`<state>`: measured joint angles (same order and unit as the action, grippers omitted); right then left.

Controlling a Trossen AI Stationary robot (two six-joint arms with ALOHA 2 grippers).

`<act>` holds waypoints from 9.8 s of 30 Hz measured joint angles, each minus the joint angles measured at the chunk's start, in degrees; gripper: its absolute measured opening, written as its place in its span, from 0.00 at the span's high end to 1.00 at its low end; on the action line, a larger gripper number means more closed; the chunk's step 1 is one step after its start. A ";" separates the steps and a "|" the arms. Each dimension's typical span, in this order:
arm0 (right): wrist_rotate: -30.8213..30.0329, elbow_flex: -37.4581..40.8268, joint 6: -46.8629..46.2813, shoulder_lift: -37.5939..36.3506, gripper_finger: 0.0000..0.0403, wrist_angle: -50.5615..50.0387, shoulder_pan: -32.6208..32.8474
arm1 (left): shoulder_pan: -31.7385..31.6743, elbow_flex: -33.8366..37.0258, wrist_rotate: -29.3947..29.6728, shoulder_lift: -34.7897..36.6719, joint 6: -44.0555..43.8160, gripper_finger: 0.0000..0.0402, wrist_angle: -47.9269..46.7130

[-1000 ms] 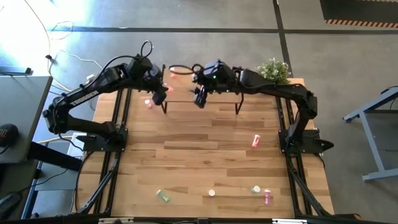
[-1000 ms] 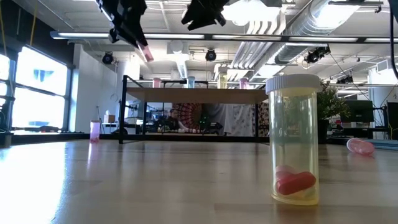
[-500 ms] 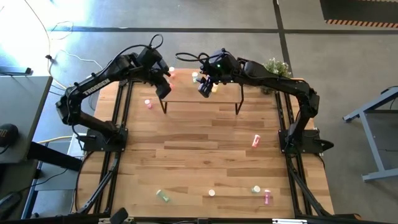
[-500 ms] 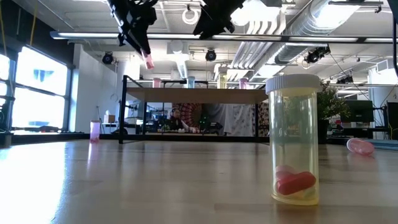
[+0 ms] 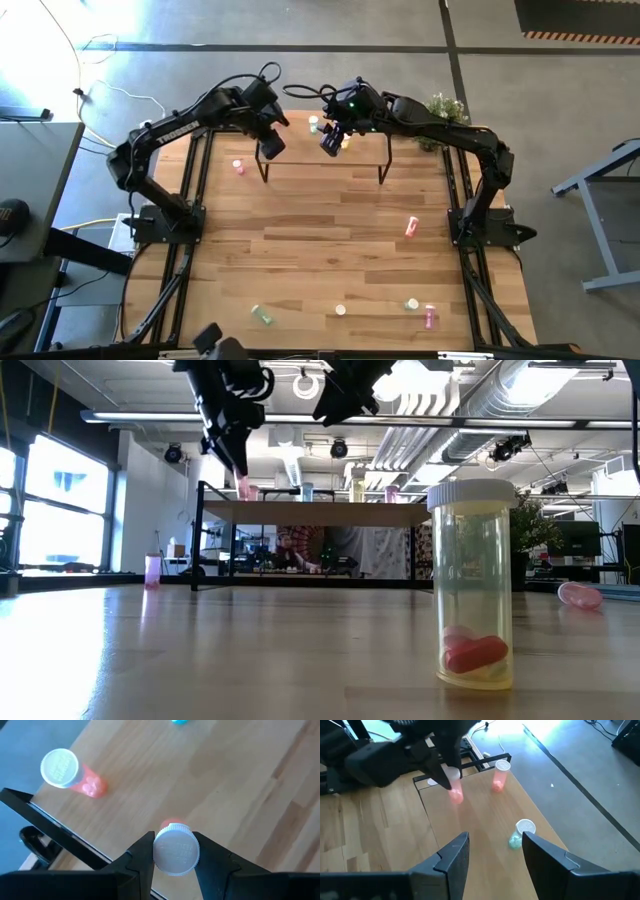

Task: Pick and place medicine bottles onto shelf by color
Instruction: Put the left orange pill bottle on the shelf aligned with the other orange pill bottle, then put the right blue pill bottle on the shelf aligned with the other blue pill bottle

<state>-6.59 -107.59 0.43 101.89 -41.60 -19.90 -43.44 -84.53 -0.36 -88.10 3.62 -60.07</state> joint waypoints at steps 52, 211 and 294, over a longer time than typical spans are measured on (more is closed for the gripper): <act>0.83 0.00 -0.46 0.00 0.57 0.04 0.00 | -0.13 0.09 3.60 -3.21 3.93 0.58 1.39; 9.43 43.58 -81.38 -7.66 0.75 6.19 60.18 | 40.51 18.62 2.74 23.55 -28.29 0.54 18.98; 5.12 -20.91 13.31 14.91 0.75 -23.89 -0.87 | 22.77 18.58 2.55 26.98 -16.95 0.54 7.01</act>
<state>-1.47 -128.50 13.74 116.79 -65.50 -20.77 -20.67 -65.95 2.20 -61.12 -13.32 -53.06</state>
